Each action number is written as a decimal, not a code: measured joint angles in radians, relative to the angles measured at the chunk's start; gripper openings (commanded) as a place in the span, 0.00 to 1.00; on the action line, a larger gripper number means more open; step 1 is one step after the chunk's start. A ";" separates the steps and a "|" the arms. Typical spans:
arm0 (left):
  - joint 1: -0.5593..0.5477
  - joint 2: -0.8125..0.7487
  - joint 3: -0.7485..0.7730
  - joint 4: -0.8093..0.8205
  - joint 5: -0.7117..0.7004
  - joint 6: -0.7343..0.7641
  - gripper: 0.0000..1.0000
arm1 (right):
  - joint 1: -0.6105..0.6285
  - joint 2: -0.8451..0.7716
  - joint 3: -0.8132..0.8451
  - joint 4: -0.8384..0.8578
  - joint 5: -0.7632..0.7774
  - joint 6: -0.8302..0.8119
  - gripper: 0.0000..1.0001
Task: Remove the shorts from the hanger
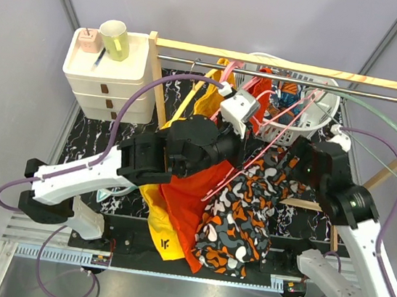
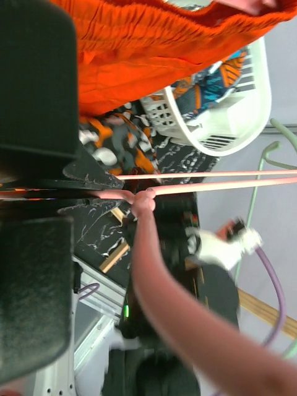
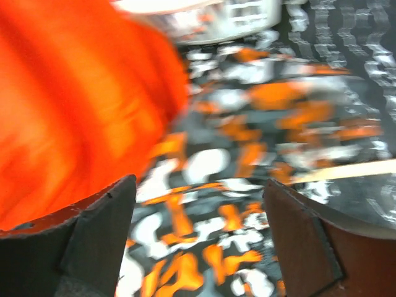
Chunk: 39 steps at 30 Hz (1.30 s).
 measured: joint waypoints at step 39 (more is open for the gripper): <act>0.012 0.395 0.388 -0.365 -0.320 -0.506 0.00 | -0.001 -0.244 -0.139 0.431 -1.019 0.007 0.43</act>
